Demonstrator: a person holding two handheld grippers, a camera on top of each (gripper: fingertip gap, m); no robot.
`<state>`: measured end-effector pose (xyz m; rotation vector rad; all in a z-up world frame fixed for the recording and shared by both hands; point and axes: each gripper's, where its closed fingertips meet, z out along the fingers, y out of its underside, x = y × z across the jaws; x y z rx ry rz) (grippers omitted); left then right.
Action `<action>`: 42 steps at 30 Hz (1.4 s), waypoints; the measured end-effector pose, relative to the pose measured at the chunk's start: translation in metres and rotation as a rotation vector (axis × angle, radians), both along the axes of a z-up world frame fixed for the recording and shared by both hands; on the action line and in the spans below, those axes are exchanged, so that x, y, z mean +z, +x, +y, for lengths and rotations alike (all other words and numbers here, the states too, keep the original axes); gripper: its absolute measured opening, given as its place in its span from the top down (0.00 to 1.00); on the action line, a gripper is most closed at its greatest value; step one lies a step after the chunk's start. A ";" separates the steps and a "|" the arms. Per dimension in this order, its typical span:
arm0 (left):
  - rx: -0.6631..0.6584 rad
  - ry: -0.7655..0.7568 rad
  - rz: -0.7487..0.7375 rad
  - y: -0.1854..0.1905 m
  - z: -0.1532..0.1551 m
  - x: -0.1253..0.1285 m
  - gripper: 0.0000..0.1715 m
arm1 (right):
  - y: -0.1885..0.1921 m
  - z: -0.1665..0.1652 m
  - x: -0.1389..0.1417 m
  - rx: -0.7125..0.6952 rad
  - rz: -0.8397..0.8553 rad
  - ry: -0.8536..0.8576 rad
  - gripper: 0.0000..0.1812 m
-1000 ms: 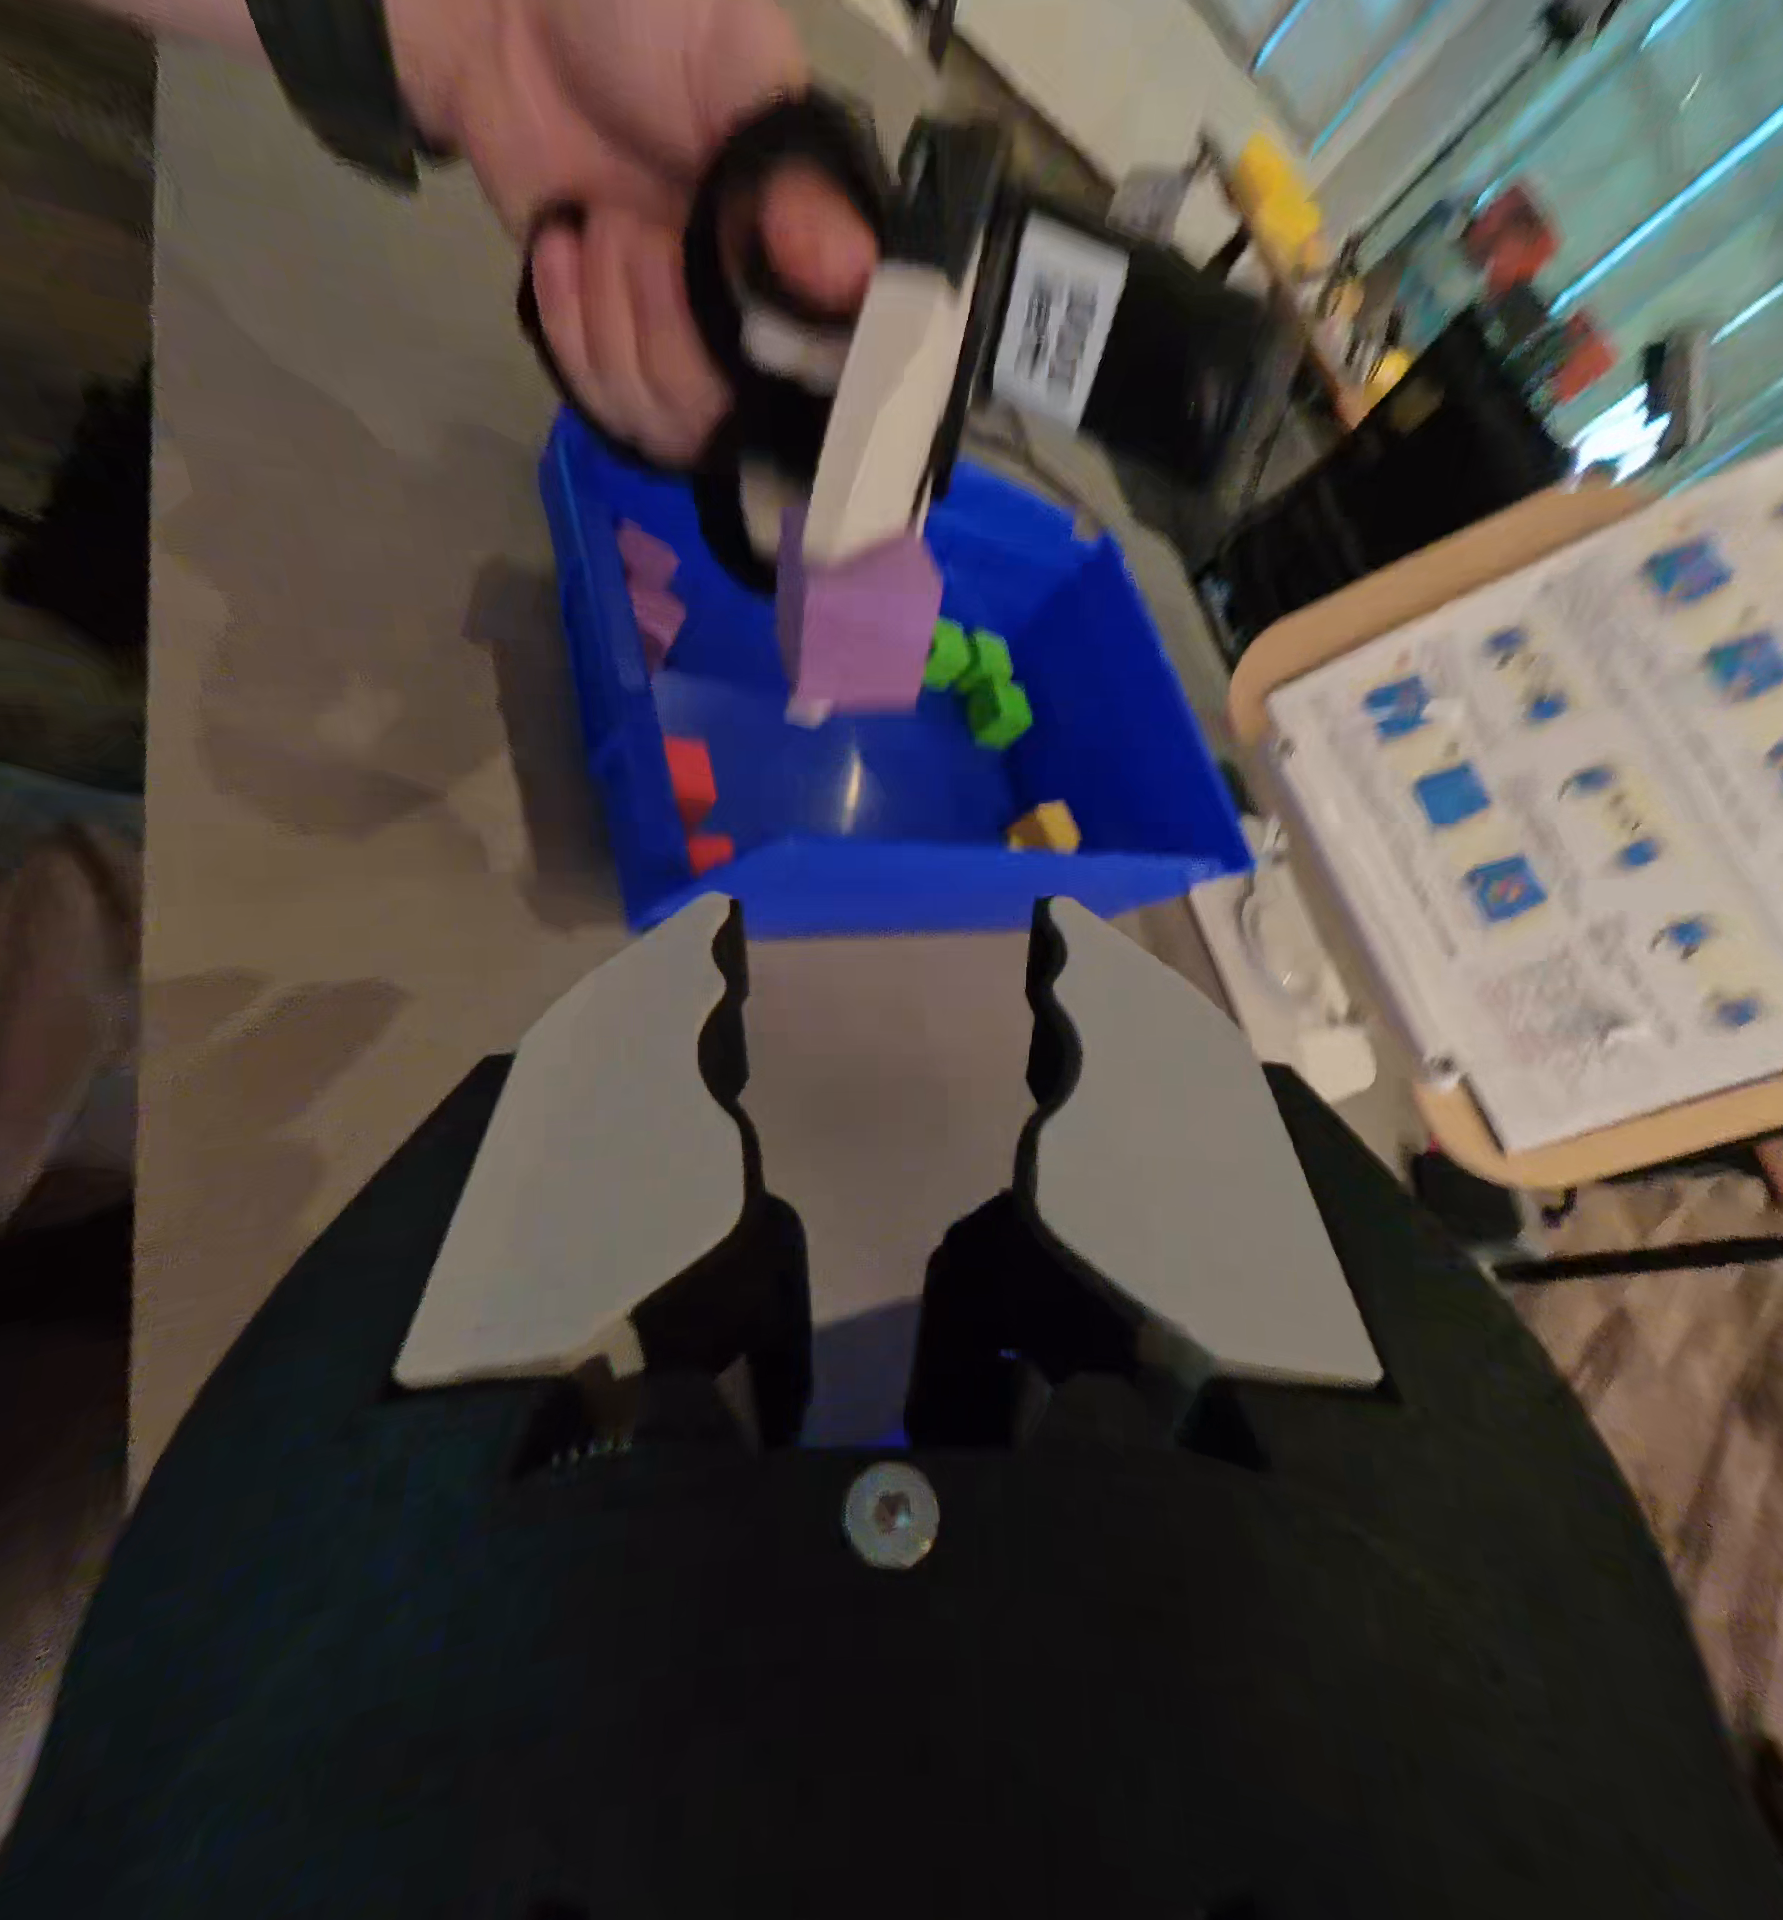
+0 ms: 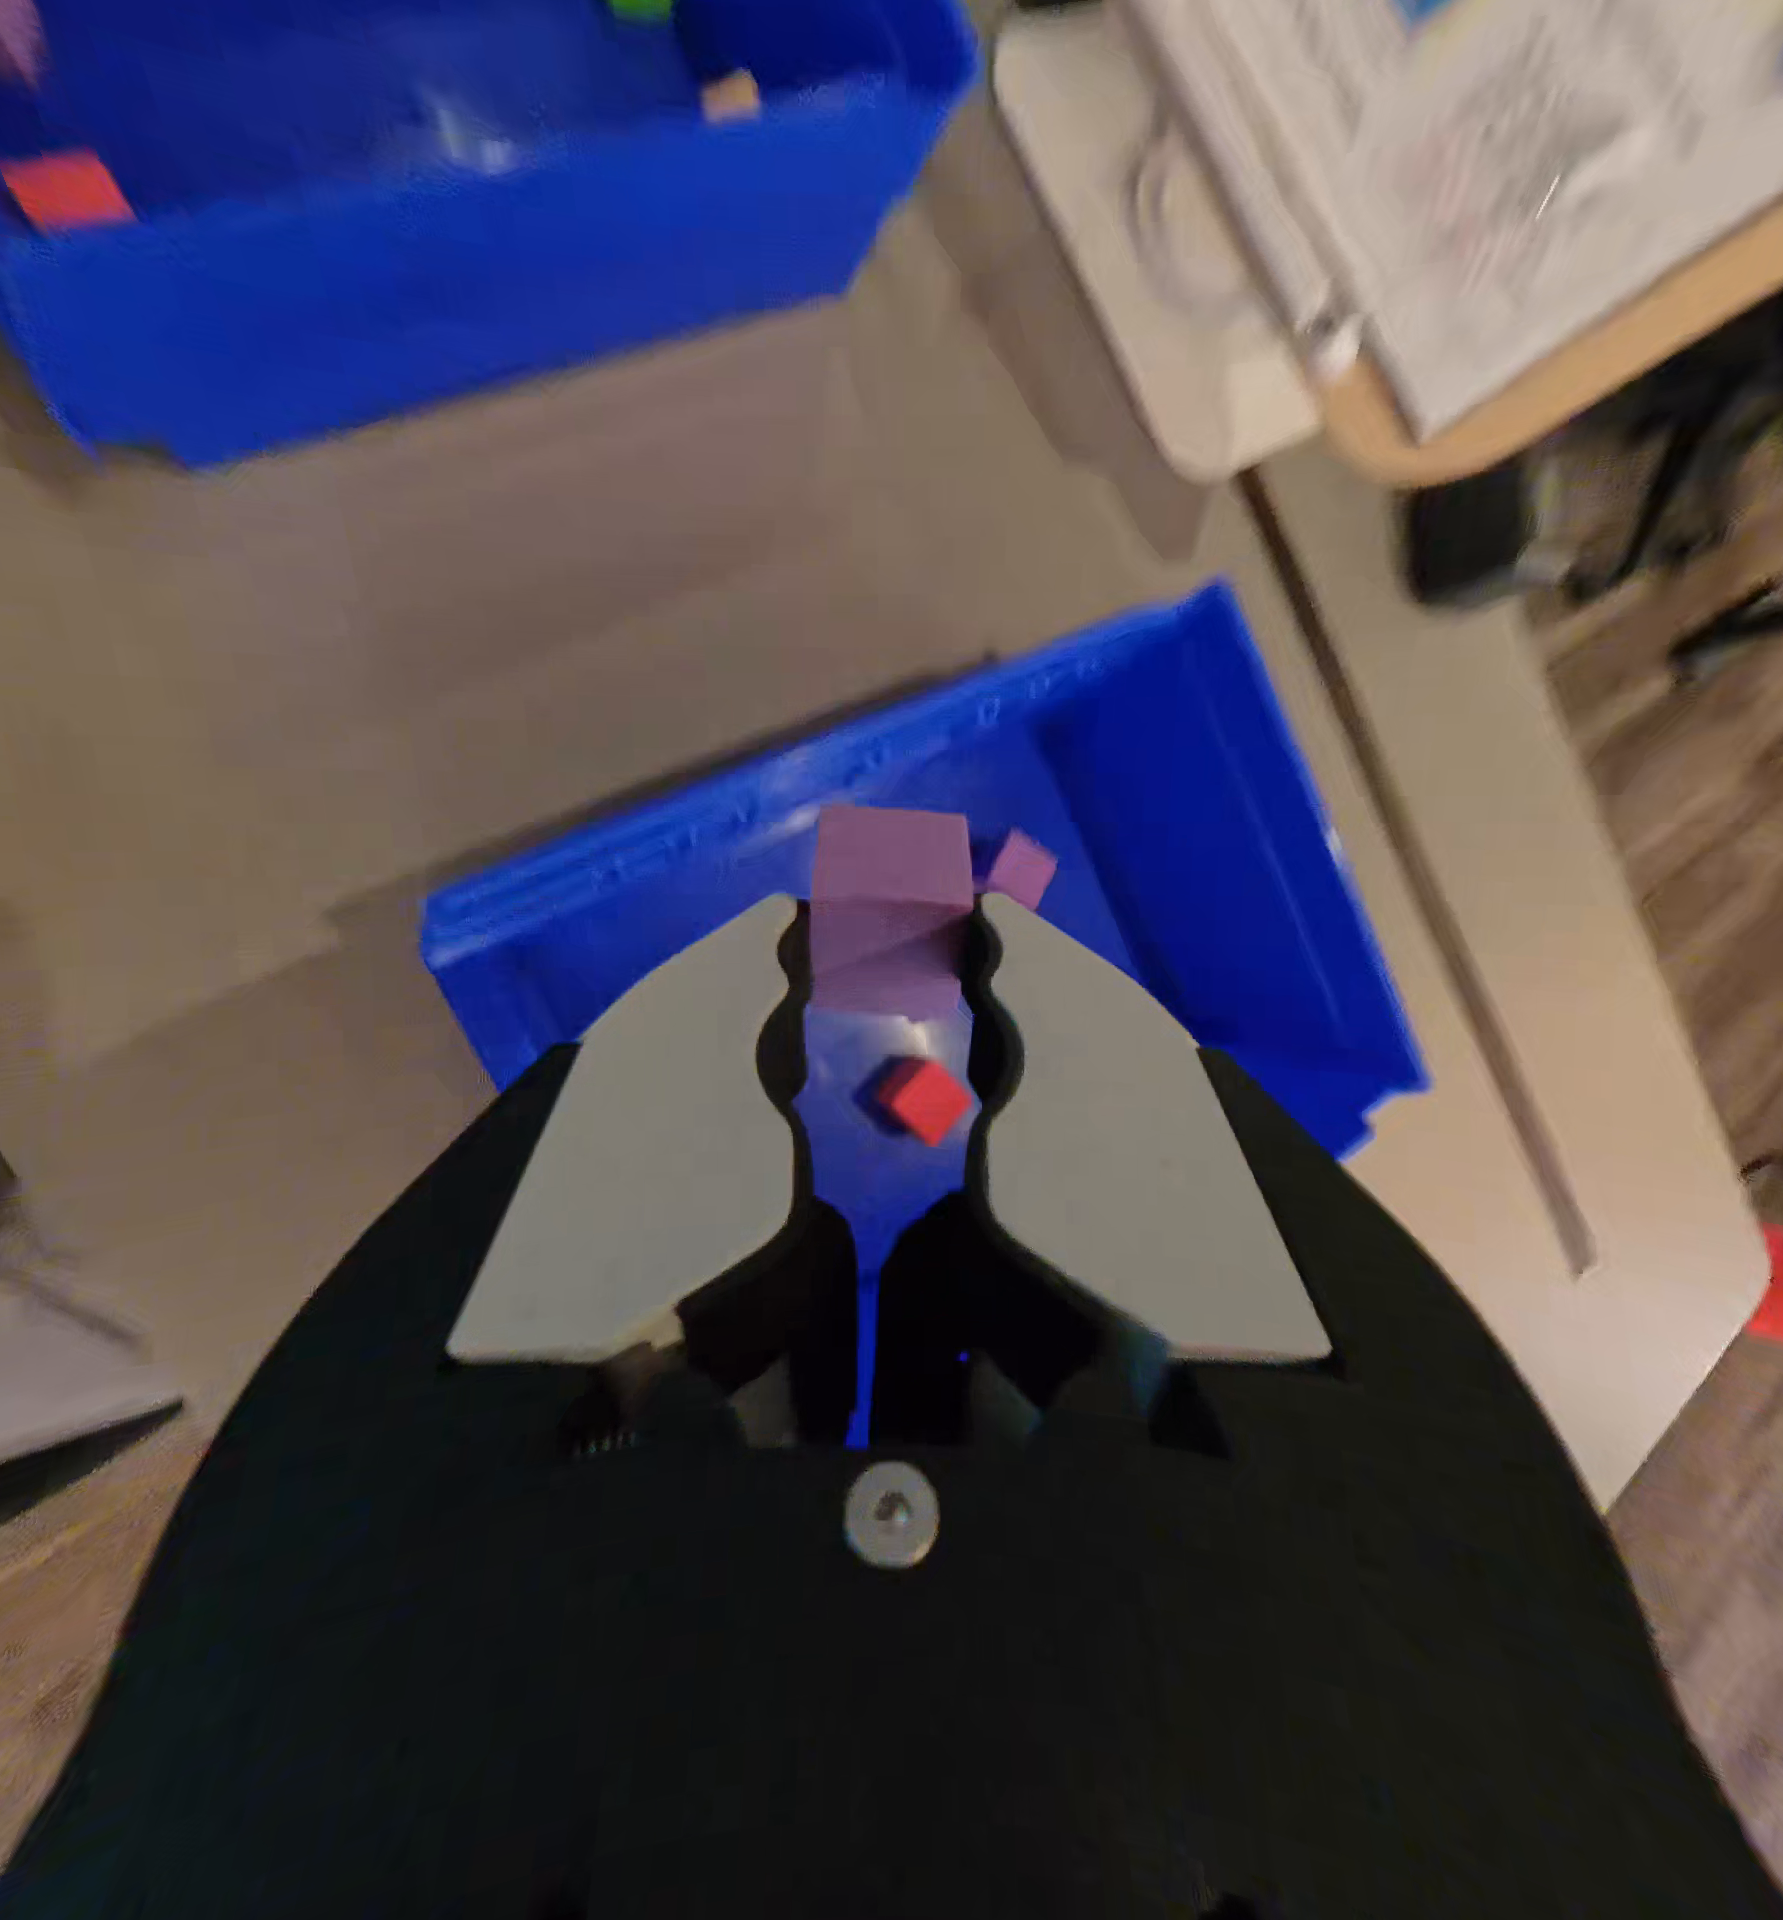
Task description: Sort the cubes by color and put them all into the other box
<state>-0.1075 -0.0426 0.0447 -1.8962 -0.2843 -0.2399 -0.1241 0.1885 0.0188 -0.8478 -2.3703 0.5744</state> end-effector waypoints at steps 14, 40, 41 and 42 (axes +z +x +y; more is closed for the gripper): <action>0.166 -0.083 0.049 -0.027 -0.029 -0.007 0.72 | -0.002 0.032 -0.136 -0.096 -0.649 0.150 0.84; 0.171 -0.689 0.525 -0.098 -0.072 -0.086 0.72 | -0.011 0.032 -0.072 -0.181 -0.224 0.067 0.74; 0.178 -0.707 0.555 -0.105 -0.071 -0.082 0.72 | -0.007 0.028 -0.066 -0.177 -0.180 0.041 0.75; 0.181 -0.721 0.585 -0.111 -0.070 -0.078 0.71 | -0.002 0.025 -0.063 -0.178 -0.145 0.016 0.76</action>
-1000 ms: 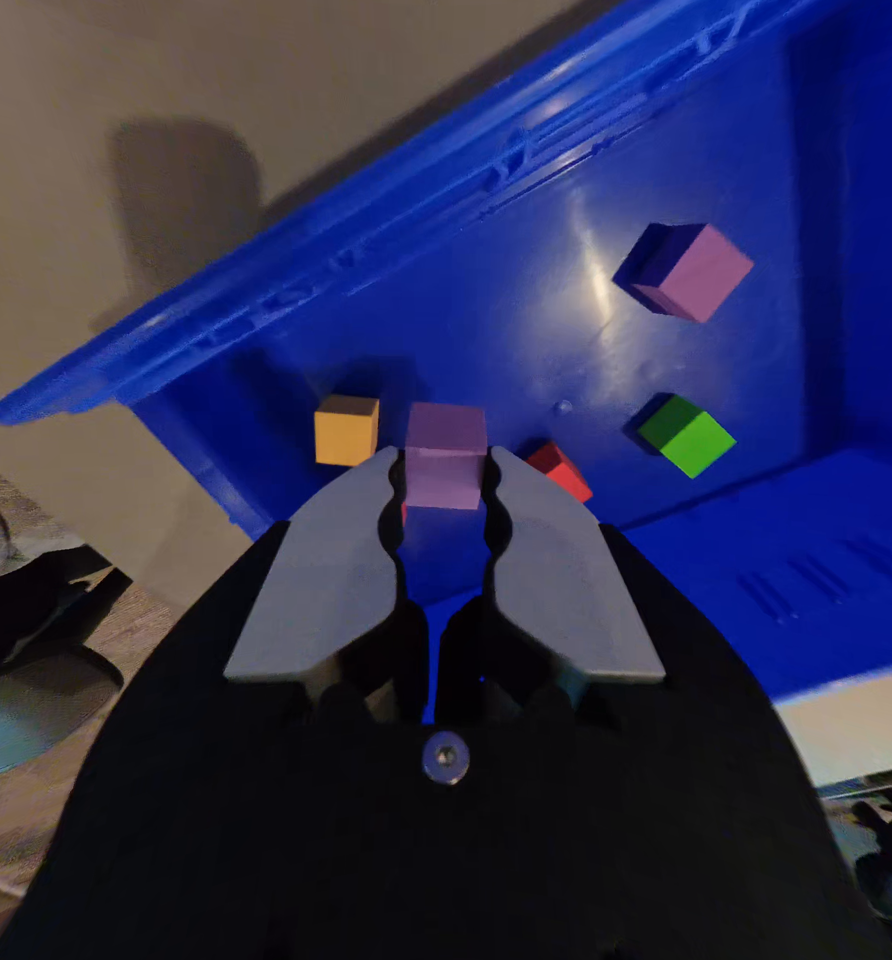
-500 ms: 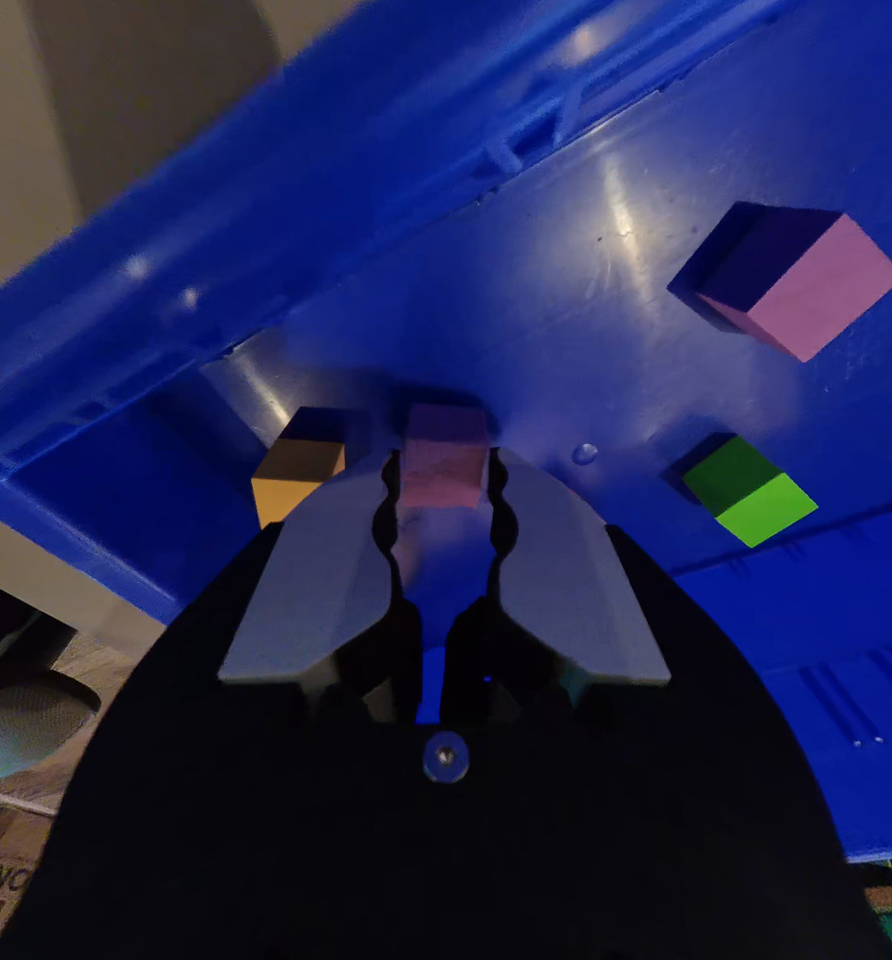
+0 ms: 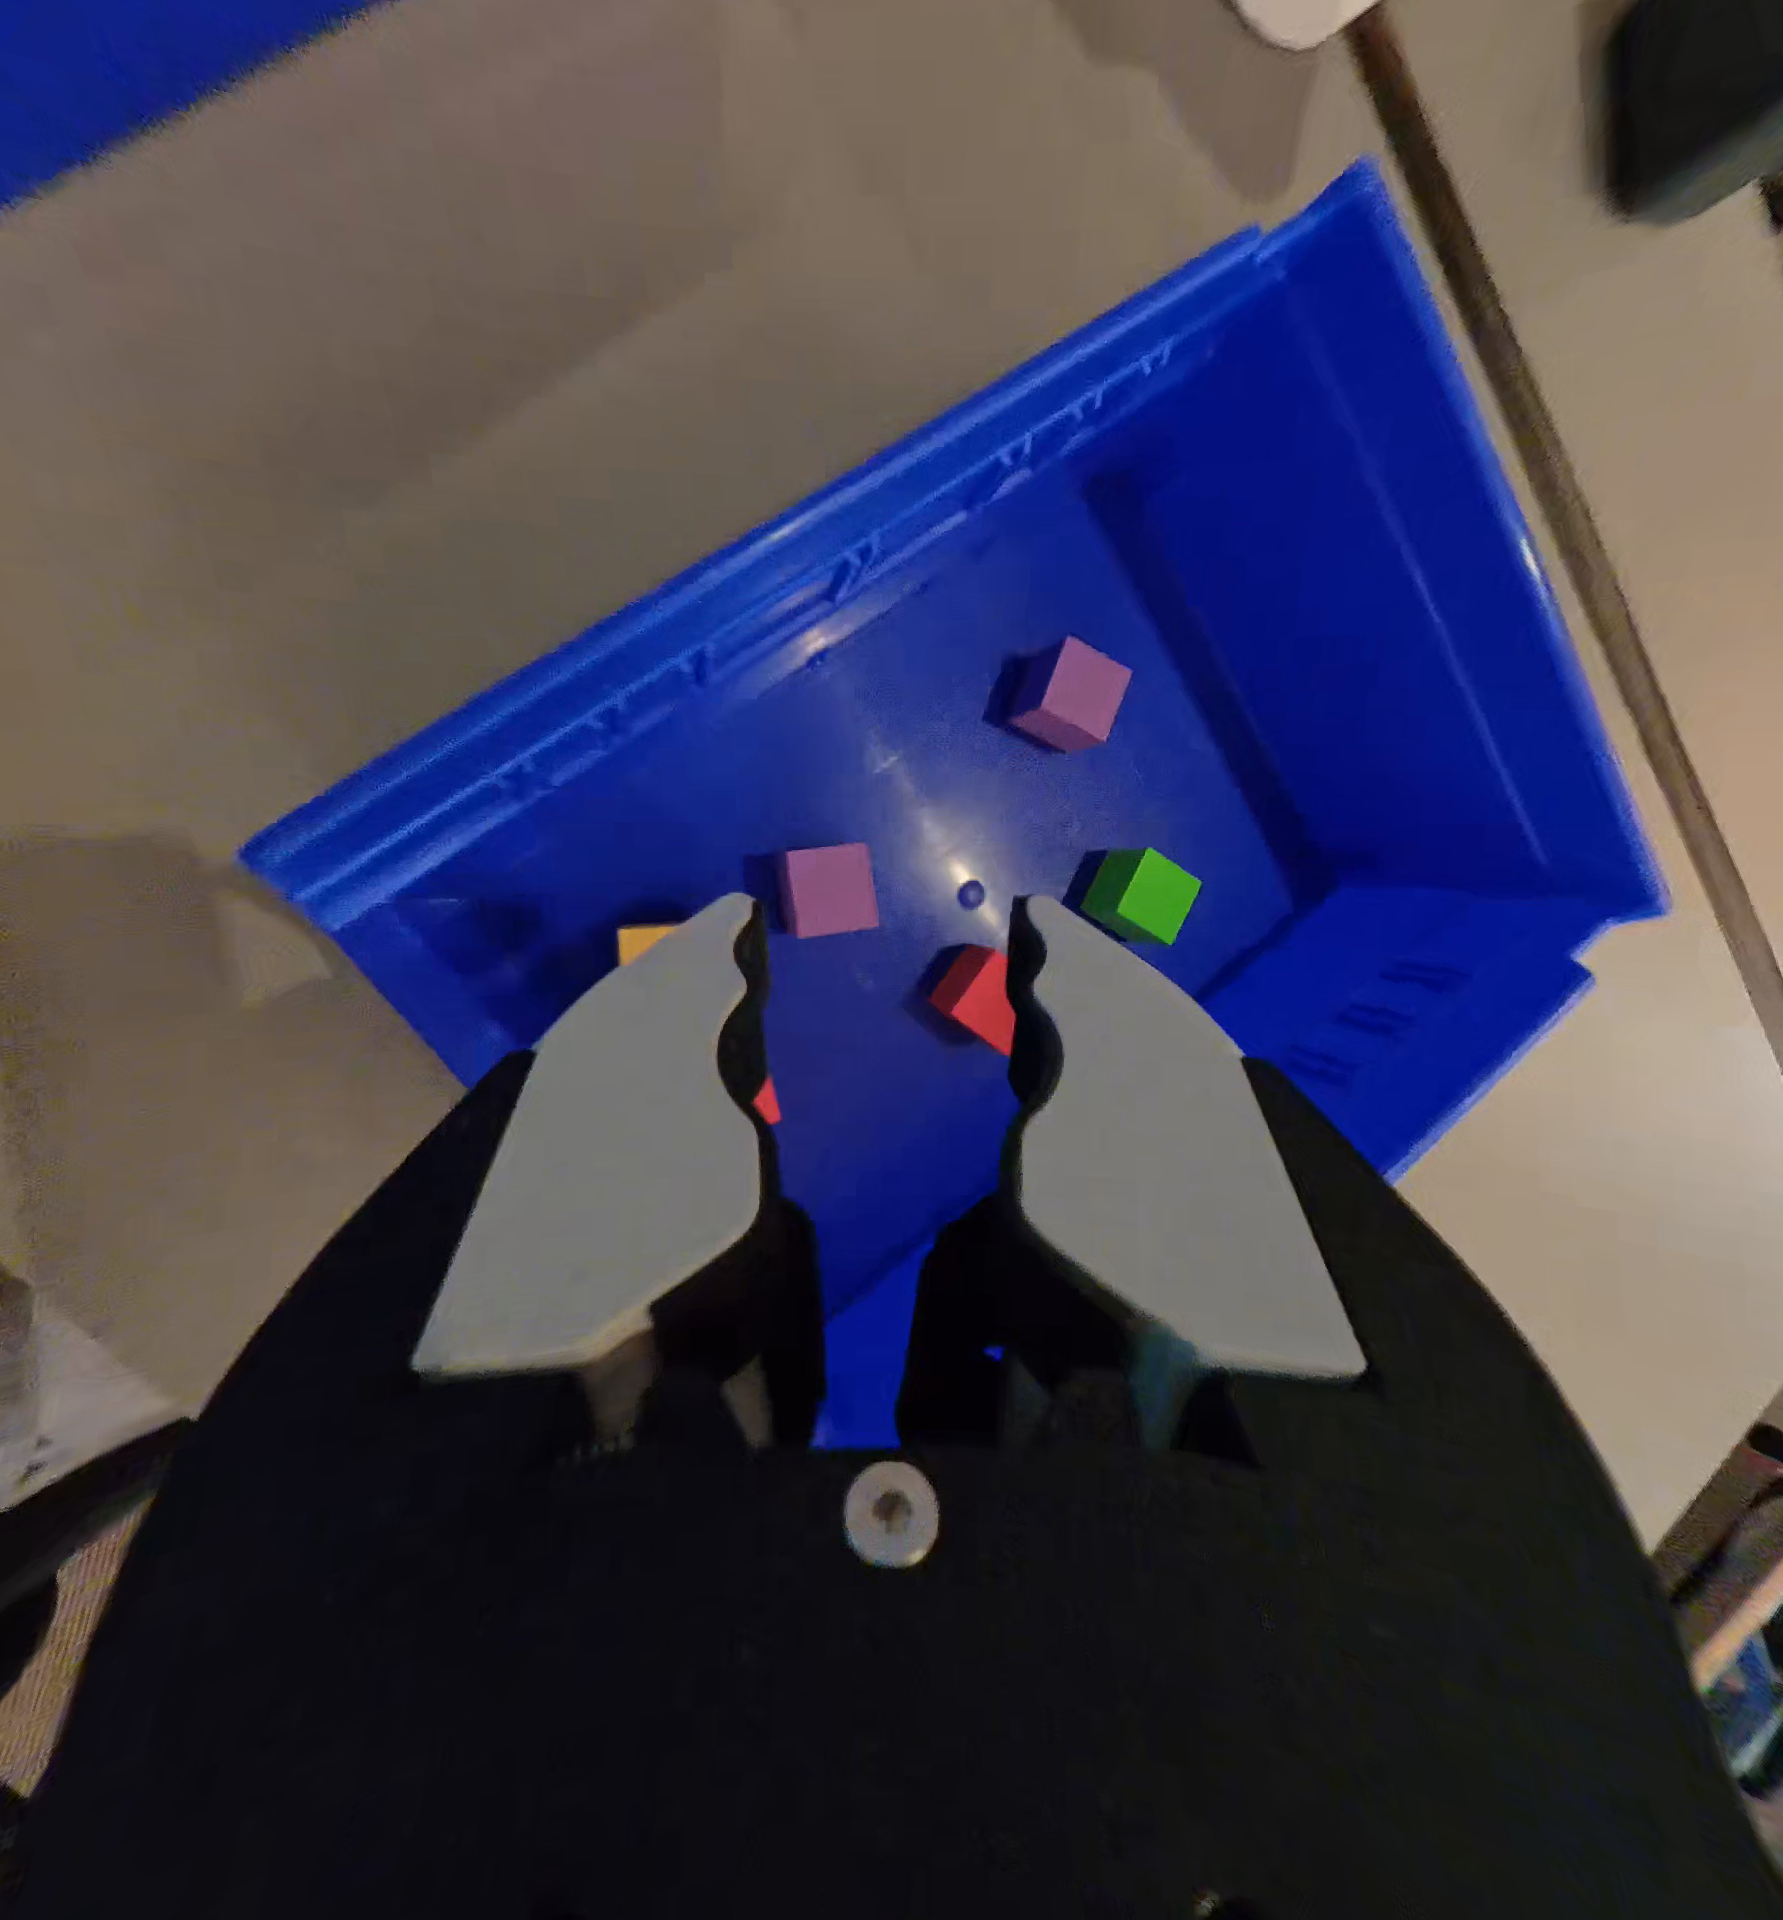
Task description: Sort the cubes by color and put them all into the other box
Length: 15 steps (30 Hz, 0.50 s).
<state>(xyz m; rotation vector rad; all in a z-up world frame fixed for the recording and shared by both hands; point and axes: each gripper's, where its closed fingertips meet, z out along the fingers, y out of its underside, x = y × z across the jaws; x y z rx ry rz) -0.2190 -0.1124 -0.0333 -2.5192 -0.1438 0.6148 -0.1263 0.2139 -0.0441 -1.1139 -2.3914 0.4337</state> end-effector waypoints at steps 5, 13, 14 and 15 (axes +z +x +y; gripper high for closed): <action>-0.110 -0.094 0.102 -0.029 0.015 0.009 0.66 | 0.022 -0.008 -0.005 -0.034 0.142 -0.117 0.76; -0.174 -0.450 -0.029 -0.086 0.005 -0.040 0.71 | 0.020 0.006 -0.001 -0.069 0.204 -0.103 0.77; -0.194 -0.495 -0.022 -0.091 0.005 -0.046 0.71 | 0.020 0.007 -0.001 -0.076 0.198 -0.103 0.77; -0.217 -0.533 -0.014 -0.096 0.005 -0.052 0.71 | 0.020 0.008 -0.001 -0.077 0.203 -0.104 0.77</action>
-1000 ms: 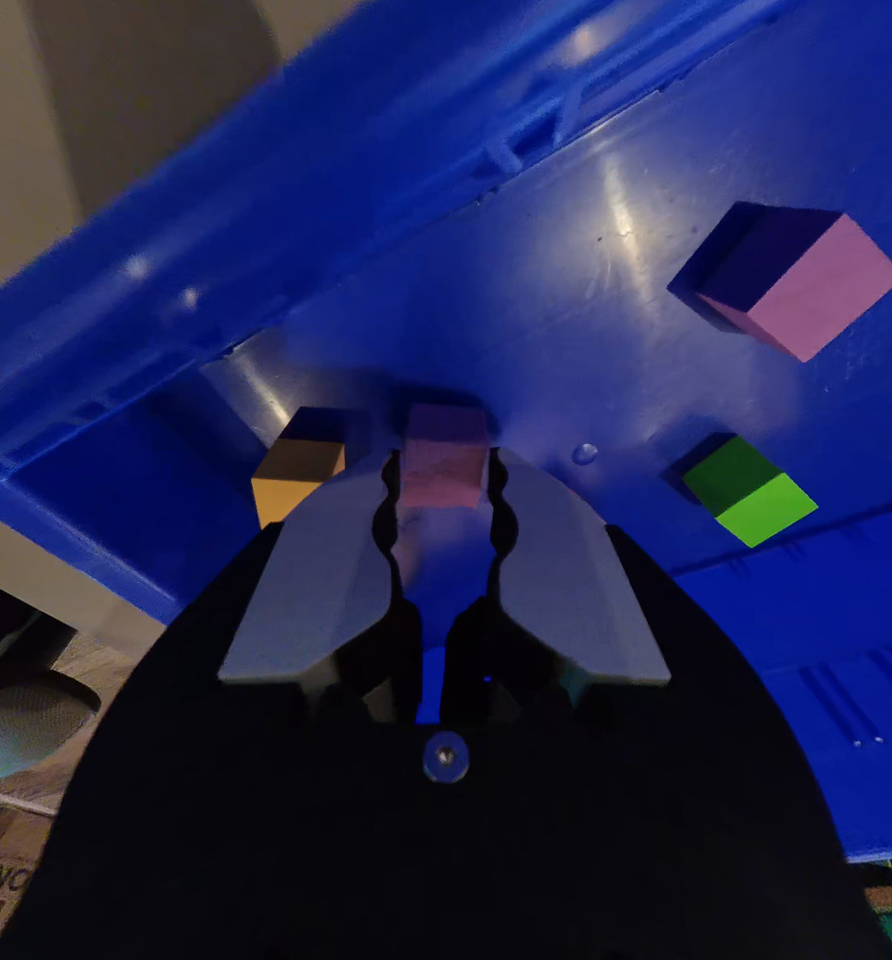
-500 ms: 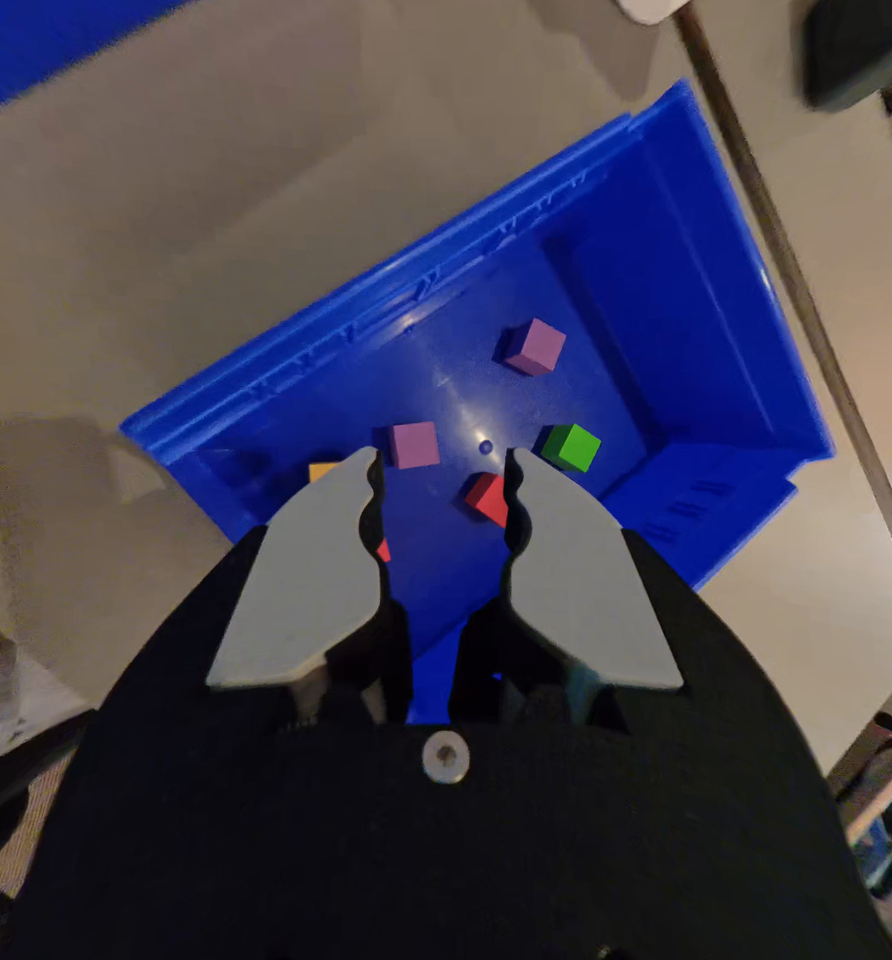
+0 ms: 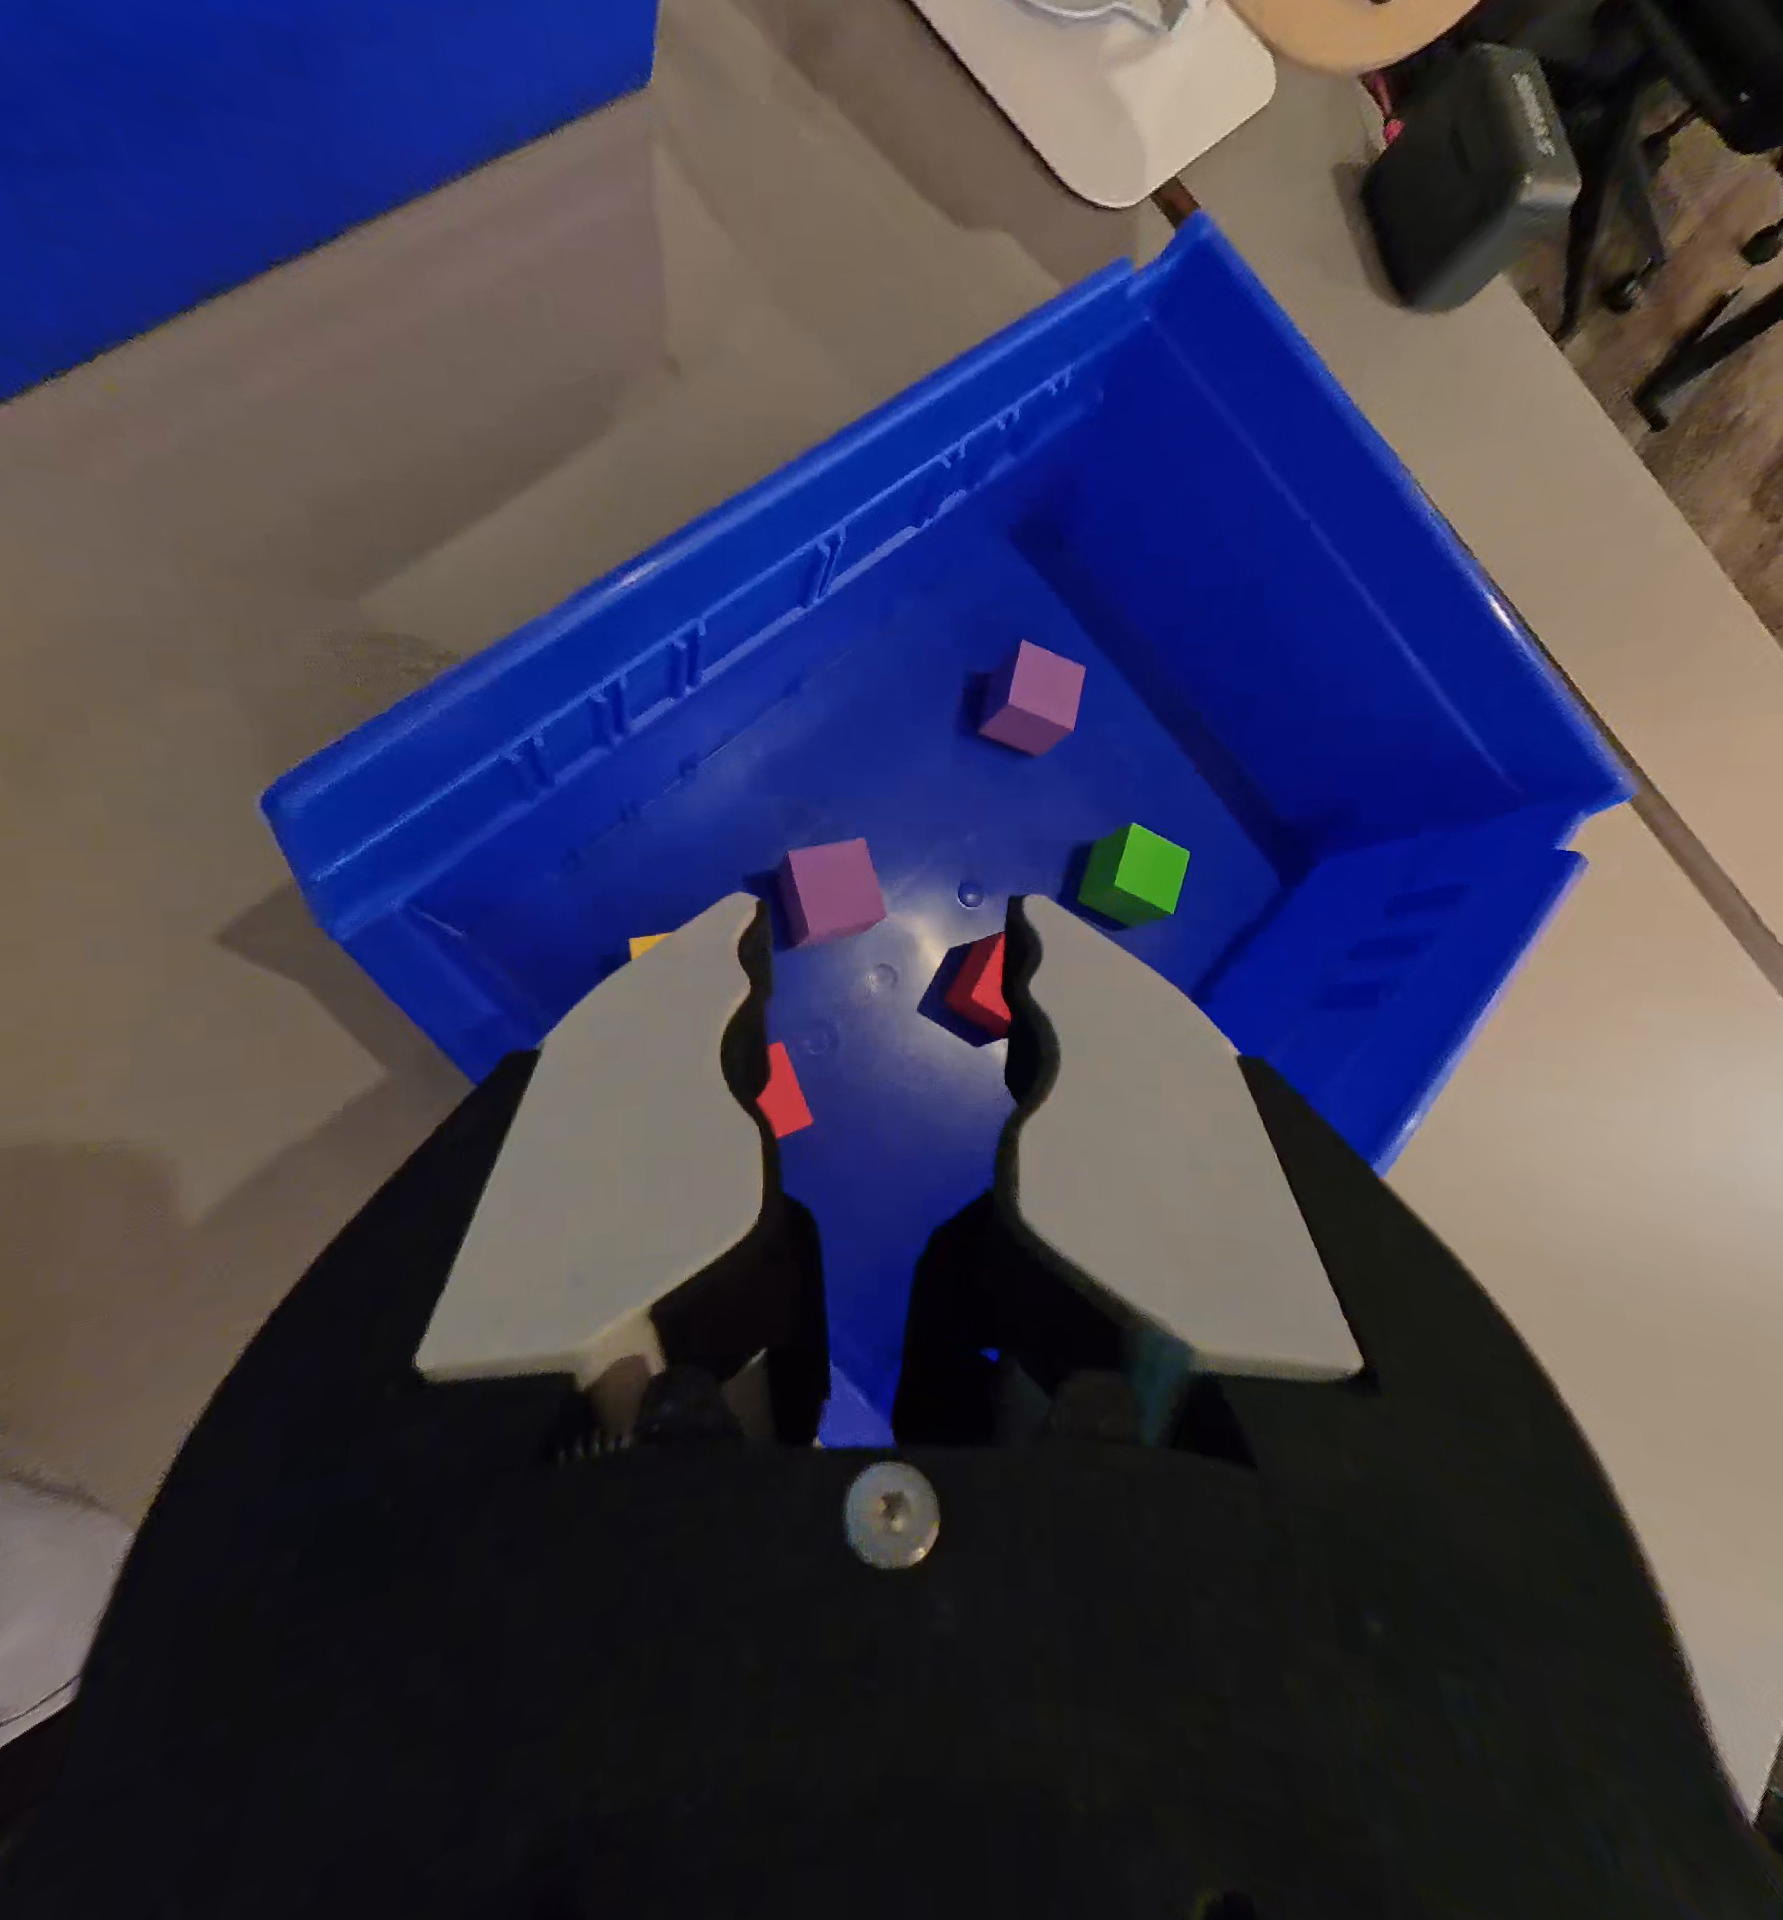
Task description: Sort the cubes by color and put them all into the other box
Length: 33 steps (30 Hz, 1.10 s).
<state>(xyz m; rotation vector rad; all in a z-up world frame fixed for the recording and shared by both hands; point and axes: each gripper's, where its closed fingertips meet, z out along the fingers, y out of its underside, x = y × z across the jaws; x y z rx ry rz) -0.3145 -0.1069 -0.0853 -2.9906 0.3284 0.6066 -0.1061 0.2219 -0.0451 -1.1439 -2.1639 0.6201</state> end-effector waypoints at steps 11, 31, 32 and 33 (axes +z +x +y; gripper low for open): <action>-0.092 -0.254 0.045 -0.045 -0.005 -0.044 0.69 | 0.002 0.001 -0.001 0.015 0.015 0.022 0.77; -0.068 -0.477 0.011 -0.067 -0.017 -0.072 0.78 | 0.003 0.000 0.007 0.011 0.041 0.038 0.77; -0.064 -0.485 0.010 -0.067 -0.018 -0.072 0.78 | 0.003 -0.001 0.008 0.013 0.044 0.041 0.77; -0.058 -0.499 0.011 -0.068 -0.019 -0.072 0.80 | 0.003 -0.002 0.008 0.015 0.047 0.042 0.77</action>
